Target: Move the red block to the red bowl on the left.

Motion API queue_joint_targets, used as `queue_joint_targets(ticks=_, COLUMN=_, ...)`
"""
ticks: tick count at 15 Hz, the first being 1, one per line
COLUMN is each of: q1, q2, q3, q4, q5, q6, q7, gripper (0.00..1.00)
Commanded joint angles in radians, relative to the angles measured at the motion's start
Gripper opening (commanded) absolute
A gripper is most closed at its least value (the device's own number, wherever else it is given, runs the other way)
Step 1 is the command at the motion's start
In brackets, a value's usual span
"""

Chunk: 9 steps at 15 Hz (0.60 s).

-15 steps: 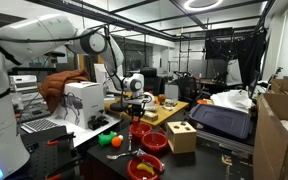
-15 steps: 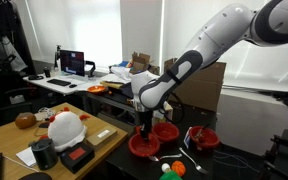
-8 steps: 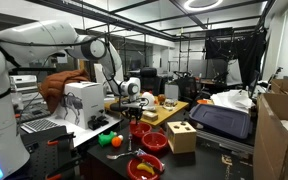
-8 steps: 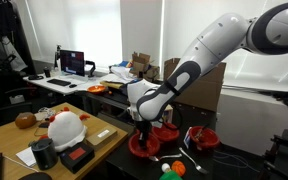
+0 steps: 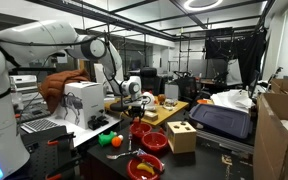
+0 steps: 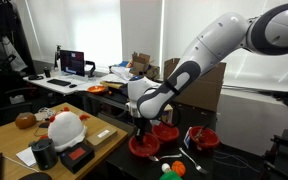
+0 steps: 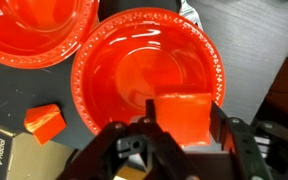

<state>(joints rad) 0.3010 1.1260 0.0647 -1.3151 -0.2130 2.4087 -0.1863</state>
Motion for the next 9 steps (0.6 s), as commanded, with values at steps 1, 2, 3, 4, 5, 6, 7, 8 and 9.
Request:
queue_joint_targets(ticks=1, q1=0.0, q2=-0.005, q3=-0.028, q4=0.008, q5=-0.028, q6=0.03, q7=0.029, gripper=0.27)
queue_joint_targets(ticks=2, q1=0.001, q2=-0.002, q3=-0.041, q4=0.009, q5=-0.038, q6=0.043, q7=0.029, gripper=0.27)
queue_joint_targets(ticks=3, q1=0.002, q2=0.001, q3=-0.055, q4=0.012, q5=-0.047, q6=0.053, q7=0.032, gripper=0.27)
queue_joint_targets(ticks=4, q1=0.003, q2=0.007, q3=-0.073, q4=0.014, q5=-0.061, q6=0.067, q7=0.036, gripper=0.27)
queue_joint_targets(ticks=5, q1=0.002, q2=0.012, q3=-0.085, q4=0.017, q5=-0.071, q6=0.073, q7=0.037, gripper=0.27)
queue_joint_targets(ticks=6, q1=-0.001, q2=0.014, q3=-0.093, q4=0.015, q5=-0.078, q6=0.078, q7=0.037, gripper=0.27)
queue_joint_targets(ticks=7, q1=-0.004, q2=0.016, q3=-0.098, q4=0.012, q5=-0.081, q6=0.082, q7=0.039, gripper=0.27)
queue_joint_targets(ticks=8, q1=-0.006, q2=0.019, q3=-0.102, q4=0.009, q5=-0.082, q6=0.084, q7=0.041, gripper=0.27)
queue_joint_targets(ticks=9, q1=-0.008, q2=0.02, q3=-0.101, q4=0.006, q5=-0.079, q6=0.078, q7=0.042, gripper=0.27)
